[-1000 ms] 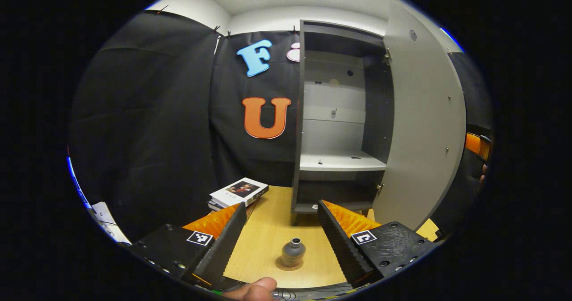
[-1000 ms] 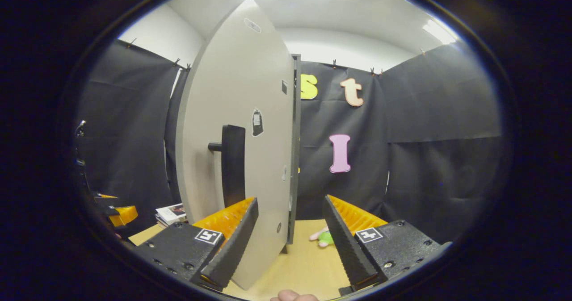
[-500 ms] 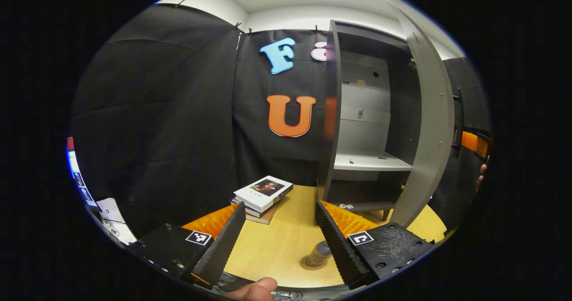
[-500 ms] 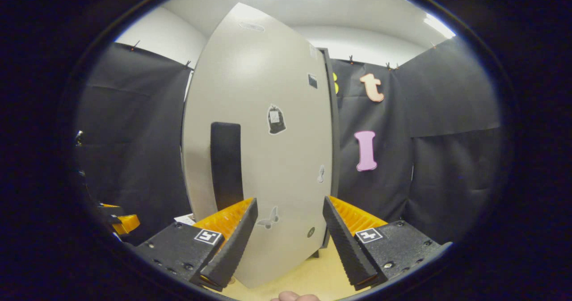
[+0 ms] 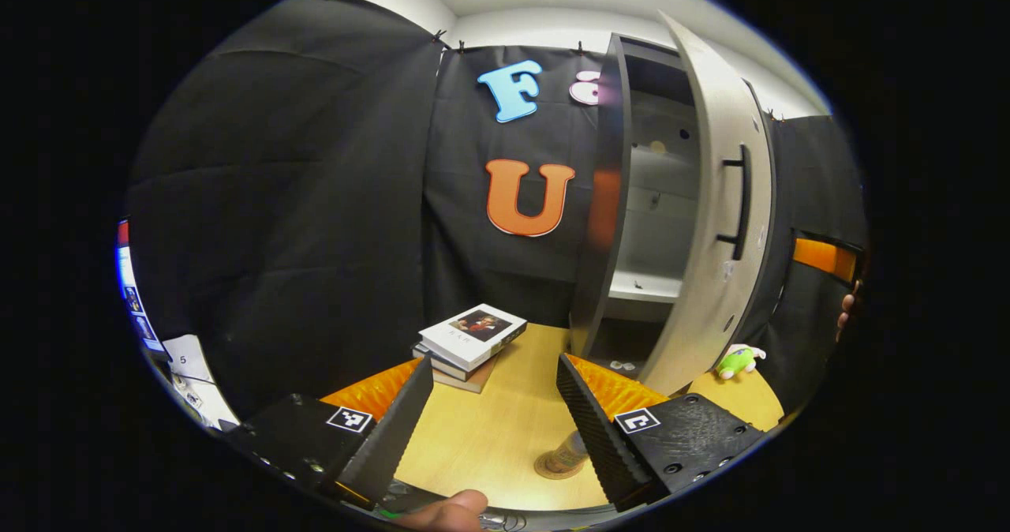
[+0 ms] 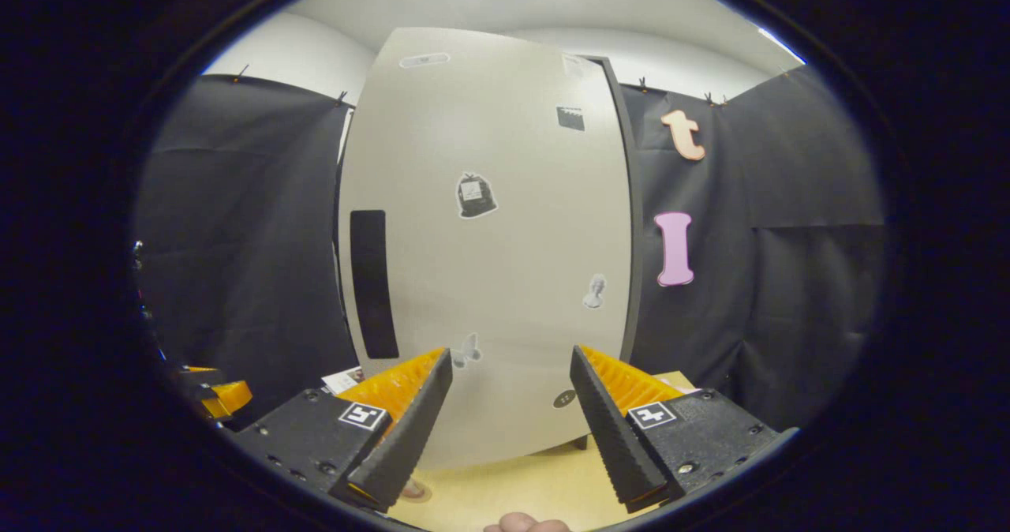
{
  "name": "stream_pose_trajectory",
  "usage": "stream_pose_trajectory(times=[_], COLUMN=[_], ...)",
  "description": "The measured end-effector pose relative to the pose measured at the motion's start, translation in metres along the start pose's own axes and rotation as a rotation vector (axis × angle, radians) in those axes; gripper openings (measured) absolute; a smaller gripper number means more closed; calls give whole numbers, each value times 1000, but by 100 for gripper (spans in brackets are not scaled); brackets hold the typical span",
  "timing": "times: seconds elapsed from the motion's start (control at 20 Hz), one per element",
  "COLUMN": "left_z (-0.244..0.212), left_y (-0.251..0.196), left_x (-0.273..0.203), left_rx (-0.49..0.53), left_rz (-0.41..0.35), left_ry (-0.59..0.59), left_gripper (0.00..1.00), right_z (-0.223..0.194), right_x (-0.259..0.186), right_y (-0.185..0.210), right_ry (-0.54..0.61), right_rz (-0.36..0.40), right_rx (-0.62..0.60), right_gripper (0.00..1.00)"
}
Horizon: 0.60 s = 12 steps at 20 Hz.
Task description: Open the cabinet door with the right hand, grasp the bottle in the cabinet with the left hand and place it on the coaster, then close the cabinet door with the right hand.
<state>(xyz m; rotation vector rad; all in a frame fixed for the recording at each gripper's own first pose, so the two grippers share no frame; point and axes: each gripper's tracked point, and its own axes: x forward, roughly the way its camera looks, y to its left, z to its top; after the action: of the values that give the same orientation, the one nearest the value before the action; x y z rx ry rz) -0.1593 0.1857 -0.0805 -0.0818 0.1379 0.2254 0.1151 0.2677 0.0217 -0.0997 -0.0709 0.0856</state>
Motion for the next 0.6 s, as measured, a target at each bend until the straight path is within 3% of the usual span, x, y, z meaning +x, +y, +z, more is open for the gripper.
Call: stream_pose_trajectory(times=[0.1, 0.15, 0.2, 0.6], left_z=[9, 14, 19, 53], left_y=[-17, -28, -42, -135], left_x=[8, 11, 15, 28], left_rx=[19, 30, 45, 191], left_rz=[-15, -24, -37, -52], left_ry=[-31, -44, -56, -111], left_gripper=[95, 100, 95, 95], right_z=[-2, -4, -8, -42], right_x=[-3, -4, -5, 3], right_y=[-19, -27, -35, -105], right_ry=[2, 10, 20, 71], right_rz=[-15, -21, -23, -74], right_rx=[-13, -19, -21, 20], right_gripper=[96, 96, 96, 97])
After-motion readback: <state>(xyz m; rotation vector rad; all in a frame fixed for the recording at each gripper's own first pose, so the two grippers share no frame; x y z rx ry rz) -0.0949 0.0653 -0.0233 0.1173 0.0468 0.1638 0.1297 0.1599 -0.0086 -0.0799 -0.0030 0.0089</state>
